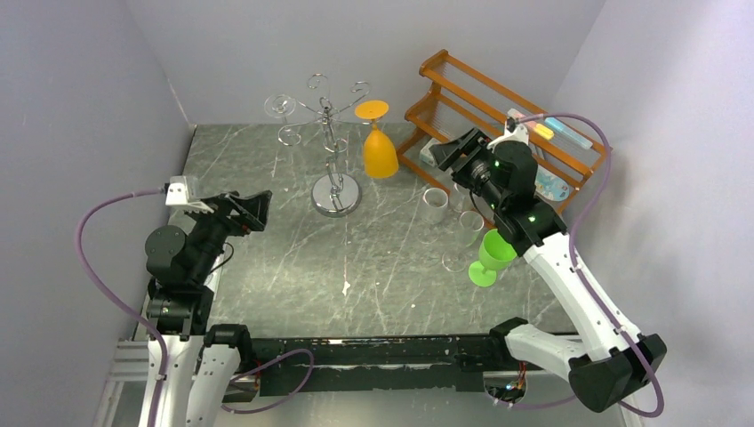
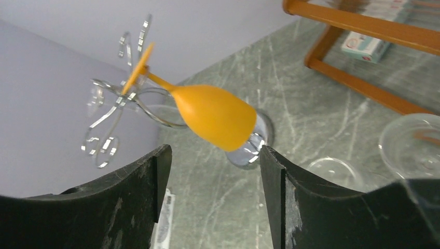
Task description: Place the wine glass upside down on the wine glass rack
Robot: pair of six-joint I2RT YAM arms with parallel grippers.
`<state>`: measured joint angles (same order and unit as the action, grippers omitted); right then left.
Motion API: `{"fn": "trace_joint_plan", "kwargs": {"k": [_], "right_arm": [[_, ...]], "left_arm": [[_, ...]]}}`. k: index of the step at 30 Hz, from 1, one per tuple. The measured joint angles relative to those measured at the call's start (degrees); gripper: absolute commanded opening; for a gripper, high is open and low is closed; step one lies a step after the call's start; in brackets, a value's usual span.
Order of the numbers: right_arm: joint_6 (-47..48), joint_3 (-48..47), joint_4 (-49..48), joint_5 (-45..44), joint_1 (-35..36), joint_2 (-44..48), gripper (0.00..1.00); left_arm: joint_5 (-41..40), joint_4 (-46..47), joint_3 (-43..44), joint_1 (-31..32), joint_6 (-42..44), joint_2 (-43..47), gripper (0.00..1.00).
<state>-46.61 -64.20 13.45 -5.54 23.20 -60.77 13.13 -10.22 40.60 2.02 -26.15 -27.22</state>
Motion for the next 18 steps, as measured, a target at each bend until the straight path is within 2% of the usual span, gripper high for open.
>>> {"fn": "trace_joint_plan", "kwargs": {"k": [5, 12, 18], "right_arm": [[3.04, 0.5, 4.15, -2.54, 2.27, -0.24, 0.65], [7.1, 1.36, 10.54, -10.29, 12.72, -4.15, 0.65], [9.53, 1.79, 14.03, -15.5, 13.66, -8.68, 0.62]], "left_arm": [[-0.09, -0.17, 0.79, 0.0, 0.0, -0.17, 0.93], [-0.11, -0.76, 1.18, 0.0, 0.0, -0.15, 0.92], [-0.11, -0.83, 1.18, 0.0, -0.02, 0.0, 0.91]]}}
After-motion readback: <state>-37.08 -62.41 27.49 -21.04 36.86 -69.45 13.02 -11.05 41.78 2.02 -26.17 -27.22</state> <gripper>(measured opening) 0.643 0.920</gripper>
